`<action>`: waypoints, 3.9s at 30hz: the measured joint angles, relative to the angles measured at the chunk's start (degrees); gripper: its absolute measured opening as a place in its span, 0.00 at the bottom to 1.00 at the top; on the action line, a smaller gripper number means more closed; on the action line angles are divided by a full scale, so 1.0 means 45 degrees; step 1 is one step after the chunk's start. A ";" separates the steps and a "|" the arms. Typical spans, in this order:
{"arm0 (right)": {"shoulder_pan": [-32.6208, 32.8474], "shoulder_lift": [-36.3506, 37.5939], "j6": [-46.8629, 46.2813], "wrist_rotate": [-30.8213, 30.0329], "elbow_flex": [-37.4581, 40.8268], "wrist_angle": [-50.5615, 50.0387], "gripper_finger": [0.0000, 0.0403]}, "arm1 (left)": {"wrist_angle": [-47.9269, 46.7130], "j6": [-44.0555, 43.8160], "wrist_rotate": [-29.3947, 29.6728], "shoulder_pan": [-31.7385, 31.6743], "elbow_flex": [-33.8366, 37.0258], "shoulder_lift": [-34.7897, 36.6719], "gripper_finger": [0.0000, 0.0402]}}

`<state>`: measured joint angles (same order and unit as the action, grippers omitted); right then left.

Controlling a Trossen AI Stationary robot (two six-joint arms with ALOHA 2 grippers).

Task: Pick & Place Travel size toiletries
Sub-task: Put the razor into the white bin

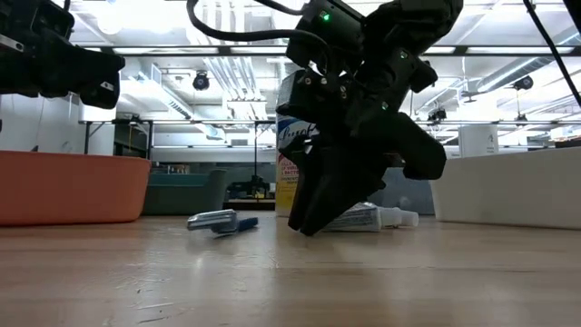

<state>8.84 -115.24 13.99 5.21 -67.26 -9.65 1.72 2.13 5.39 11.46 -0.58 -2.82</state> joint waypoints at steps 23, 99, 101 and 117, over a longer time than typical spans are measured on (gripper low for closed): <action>0.0074 0.0042 0.3568 -0.0107 -0.1243 0.1231 0.26 | 0.0000 0.0000 0.0000 -0.0003 0.0005 0.0003 0.02; -0.0607 0.0369 -1.9871 -0.1110 -0.1784 0.0783 0.82 | -0.0005 0.0000 0.0000 -0.0001 0.0000 0.0003 0.02; -0.0607 0.0367 -2.0171 -0.1273 -0.2328 0.0029 0.81 | -0.0004 -0.0001 0.0000 0.0001 0.0002 -0.0001 0.02; -0.0612 -0.2869 -2.1453 -0.1295 -0.9610 -0.8019 0.84 | 0.0019 0.0000 0.0000 -0.0003 0.0005 0.0003 0.02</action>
<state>6.09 -128.15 -82.55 -0.62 -110.51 -45.73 1.80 2.13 5.39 11.44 -0.56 -2.81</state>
